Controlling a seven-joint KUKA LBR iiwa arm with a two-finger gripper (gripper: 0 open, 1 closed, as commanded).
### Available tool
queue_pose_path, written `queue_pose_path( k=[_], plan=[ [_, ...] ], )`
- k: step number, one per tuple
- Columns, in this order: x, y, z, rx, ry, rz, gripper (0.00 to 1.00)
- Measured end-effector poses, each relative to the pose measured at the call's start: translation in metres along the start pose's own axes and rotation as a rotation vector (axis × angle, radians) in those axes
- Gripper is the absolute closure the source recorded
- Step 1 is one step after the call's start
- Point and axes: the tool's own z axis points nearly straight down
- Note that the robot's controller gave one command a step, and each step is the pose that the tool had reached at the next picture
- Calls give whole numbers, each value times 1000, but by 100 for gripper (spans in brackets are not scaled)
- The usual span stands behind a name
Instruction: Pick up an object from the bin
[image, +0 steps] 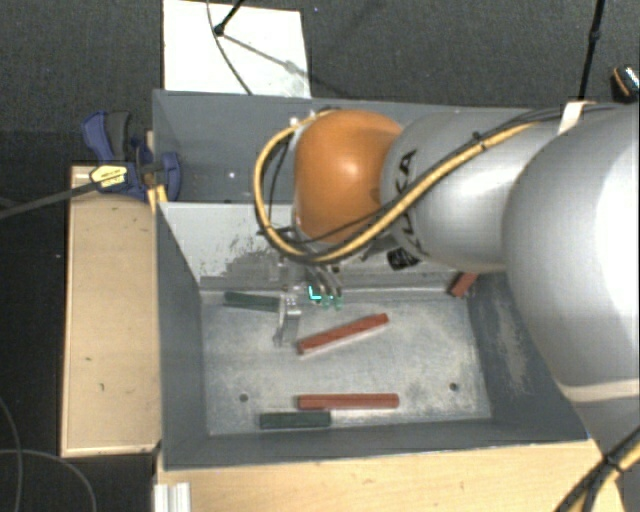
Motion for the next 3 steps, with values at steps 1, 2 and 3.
queue_pose_path(
  k=[1,2,3],
  plan=[
    [7,26,1,0,-5,-310,0],
    [-1,63,-38,-1,-14,-437,0],
    [3,34,41,2,0,-393,0]
  ],
)
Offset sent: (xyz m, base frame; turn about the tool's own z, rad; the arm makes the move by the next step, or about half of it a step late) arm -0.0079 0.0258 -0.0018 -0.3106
